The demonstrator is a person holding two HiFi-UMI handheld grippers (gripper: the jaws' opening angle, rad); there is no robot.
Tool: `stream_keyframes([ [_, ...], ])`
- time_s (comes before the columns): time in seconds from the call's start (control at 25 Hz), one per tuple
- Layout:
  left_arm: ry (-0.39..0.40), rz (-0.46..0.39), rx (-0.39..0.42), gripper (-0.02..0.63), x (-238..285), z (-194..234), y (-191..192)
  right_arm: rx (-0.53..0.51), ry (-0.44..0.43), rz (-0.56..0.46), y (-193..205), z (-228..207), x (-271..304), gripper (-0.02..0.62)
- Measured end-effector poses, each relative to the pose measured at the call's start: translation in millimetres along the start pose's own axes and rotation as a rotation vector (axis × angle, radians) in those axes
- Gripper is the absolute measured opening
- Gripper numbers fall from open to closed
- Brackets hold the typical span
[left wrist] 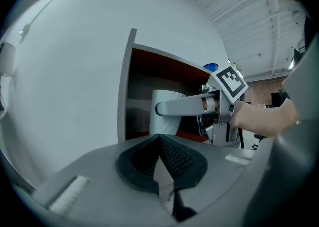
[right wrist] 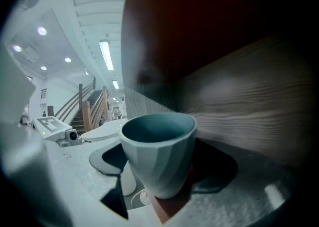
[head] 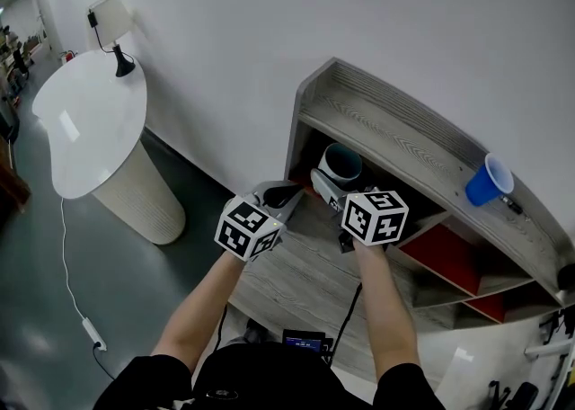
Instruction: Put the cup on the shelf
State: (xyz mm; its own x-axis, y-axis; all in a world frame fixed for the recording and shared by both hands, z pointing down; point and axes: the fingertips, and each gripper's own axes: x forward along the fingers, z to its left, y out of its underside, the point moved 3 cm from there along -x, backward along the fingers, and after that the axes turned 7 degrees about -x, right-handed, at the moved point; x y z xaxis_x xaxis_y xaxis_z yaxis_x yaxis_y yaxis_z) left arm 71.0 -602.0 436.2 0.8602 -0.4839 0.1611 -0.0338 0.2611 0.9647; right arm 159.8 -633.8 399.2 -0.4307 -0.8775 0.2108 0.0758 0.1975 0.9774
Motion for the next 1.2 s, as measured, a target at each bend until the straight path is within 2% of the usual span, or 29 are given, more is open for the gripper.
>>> stream_keyframes([
  [0.28, 0.006, 0.012, -0.009, 0.003, 5, 7, 5, 0.012, 0.005, 0.022, 1, -7, 13, 0.382],
  [0.8, 0.000, 0.017, -0.016, 0.003, 4, 8, 11, -0.088, 0.006, 0.006, 8, 0, 18, 0.382],
  [1.08, -0.014, 0.011, -0.011, 0.003, -3, 4, 10, -0.086, 0.026, 0.001, 9, -2, 7, 0.439],
  [1.2, -0.018, 0.008, -0.009, 0.002, -7, 0, 10, -0.089, 0.033, -0.008, 6, 0, -5, 0.440],
])
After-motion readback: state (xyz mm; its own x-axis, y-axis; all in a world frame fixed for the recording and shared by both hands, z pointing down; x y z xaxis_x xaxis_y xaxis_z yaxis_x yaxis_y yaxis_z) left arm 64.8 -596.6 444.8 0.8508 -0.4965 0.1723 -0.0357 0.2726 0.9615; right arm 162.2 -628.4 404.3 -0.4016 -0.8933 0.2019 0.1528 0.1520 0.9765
